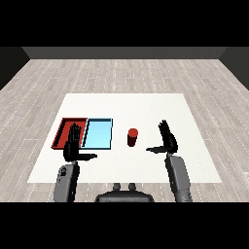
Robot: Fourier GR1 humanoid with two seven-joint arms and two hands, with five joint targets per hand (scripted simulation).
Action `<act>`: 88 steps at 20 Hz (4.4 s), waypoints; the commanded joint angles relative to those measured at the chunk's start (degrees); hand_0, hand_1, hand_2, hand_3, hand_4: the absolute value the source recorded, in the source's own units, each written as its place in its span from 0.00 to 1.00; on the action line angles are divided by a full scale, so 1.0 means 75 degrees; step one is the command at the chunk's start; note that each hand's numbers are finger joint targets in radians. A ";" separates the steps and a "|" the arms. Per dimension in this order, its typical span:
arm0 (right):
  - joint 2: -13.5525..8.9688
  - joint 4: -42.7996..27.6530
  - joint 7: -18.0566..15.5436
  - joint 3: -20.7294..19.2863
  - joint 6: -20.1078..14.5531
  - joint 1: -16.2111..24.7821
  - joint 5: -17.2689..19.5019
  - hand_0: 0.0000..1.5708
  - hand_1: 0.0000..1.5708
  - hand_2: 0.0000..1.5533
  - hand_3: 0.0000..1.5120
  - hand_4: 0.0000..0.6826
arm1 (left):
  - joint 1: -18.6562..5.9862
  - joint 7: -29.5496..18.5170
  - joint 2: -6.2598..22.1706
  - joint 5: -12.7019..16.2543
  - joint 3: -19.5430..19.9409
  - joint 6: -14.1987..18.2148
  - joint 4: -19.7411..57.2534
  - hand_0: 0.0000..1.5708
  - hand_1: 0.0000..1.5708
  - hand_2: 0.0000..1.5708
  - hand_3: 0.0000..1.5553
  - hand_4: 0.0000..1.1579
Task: Pick the red can and put it in the red box
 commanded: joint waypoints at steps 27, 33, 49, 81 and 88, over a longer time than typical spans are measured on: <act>0.0401 0.2532 -0.0837 0.1853 -0.1415 -0.1302 -0.1899 0.00 0.00 0.00 0.00 0.00 | 0.0361 0.0641 -0.0050 0.0200 -0.0194 0.0088 -0.0843 0.00 0.00 0.00 0.00 0.00; 0.0402 0.3735 -0.1557 0.2020 -0.1264 -0.1778 -0.2118 0.00 0.00 0.00 0.00 0.00 | 0.0255 -0.0083 -0.0021 0.0180 -0.0072 -0.0097 -0.0319 0.00 0.00 0.00 0.00 0.00; 0.0402 0.5817 -0.2512 0.2734 -0.1844 -0.3034 -0.3409 0.00 0.00 0.00 0.00 0.00 | 0.0293 0.0242 -0.0139 -0.0029 -0.0264 0.0209 -0.0734 0.00 0.00 0.00 0.00 0.00; 0.0400 0.7703 -0.2312 0.3528 -0.1969 -0.4581 -0.4658 0.00 0.00 0.00 0.00 0.00 | -0.0285 0.0288 0.0246 0.0607 0.0277 -0.0092 -0.0195 0.00 0.00 0.00 0.00 0.00; 0.0401 0.7160 -0.2034 0.4390 -0.3590 -0.4346 -0.4559 0.97 0.97 0.95 0.95 0.84 | 0.0079 0.0123 -0.0124 0.0100 -0.0144 0.0271 -0.0359 0.00 0.00 0.00 0.00 0.00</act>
